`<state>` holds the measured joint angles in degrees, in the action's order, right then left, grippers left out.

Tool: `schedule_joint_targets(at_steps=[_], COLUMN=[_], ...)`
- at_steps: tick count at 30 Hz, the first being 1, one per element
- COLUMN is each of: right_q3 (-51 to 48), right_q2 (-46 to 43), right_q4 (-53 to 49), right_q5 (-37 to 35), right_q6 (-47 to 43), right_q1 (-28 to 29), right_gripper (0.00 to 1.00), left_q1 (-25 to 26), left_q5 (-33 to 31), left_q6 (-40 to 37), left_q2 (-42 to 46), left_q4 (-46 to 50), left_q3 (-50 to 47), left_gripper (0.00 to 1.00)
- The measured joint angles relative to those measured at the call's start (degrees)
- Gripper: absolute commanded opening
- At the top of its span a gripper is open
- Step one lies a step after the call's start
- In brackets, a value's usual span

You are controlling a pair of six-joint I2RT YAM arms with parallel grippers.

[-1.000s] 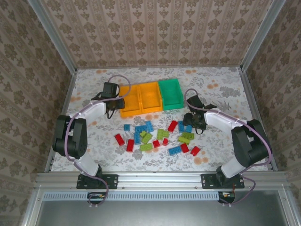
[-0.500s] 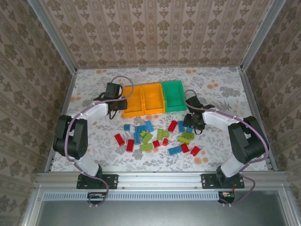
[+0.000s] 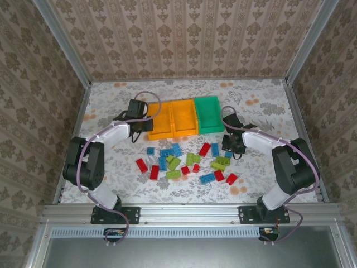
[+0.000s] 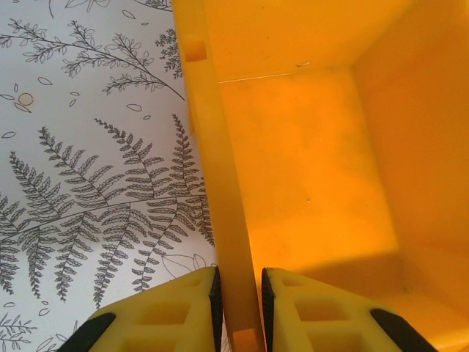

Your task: Sort the legos into containers by color

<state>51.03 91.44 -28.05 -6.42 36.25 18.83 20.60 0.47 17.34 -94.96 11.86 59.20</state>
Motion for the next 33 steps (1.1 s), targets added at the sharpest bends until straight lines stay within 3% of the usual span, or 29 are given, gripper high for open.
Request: schedule_joint_targets(at_steps=[15, 33], right_q3=[3.4, 26.0], right_q2=[-11.6, 13.3], right_q4=[2.3, 5.4], right_q5=[1.2, -1.4], right_q6=[-1.3, -10.1], right_q1=[-0.1, -1.2], right_gripper=[0.31, 0.3], left_q1=[2.3, 7.5], left_q5=[0.0, 0.6], left_q6=[0.2, -0.7], left_q2=[0.0, 0.0], left_q4=[-0.1, -0.3], left_q3=[-0.7, -0.9], left_gripper=[0.25, 0.26])
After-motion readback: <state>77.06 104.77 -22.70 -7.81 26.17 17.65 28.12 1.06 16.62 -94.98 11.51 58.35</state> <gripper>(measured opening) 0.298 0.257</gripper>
